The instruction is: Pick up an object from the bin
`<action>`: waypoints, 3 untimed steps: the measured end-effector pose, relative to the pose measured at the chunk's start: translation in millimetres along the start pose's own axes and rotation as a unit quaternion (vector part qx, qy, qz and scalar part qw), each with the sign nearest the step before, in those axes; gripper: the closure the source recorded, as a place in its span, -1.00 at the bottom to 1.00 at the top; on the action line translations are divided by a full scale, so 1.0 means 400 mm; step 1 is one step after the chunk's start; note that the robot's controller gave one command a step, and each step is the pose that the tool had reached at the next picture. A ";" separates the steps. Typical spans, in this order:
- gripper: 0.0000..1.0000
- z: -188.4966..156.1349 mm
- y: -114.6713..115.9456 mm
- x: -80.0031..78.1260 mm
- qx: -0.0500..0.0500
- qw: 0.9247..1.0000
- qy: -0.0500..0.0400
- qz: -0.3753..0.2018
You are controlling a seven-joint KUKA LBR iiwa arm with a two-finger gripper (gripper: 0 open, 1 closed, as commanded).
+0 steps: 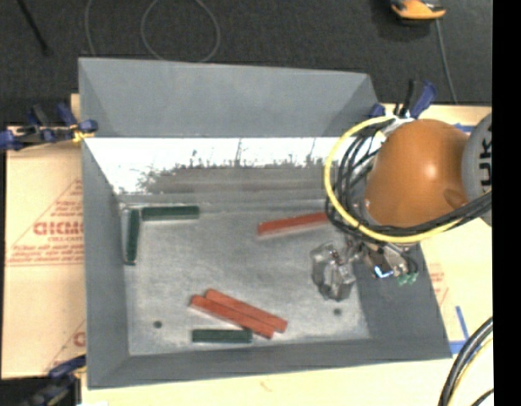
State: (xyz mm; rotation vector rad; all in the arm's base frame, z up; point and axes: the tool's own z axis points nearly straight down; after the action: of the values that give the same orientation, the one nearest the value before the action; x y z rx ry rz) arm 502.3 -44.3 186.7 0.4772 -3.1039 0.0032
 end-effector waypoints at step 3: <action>1.00 0.052 0.092 -0.083 -0.001 0.999 0.000 0.048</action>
Offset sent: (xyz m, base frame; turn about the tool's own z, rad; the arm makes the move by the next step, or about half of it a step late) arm -0.0138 0.0205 -0.0117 0.0420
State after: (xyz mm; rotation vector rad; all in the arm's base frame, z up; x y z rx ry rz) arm 522.8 0.6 165.7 0.3274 -3.1237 0.0008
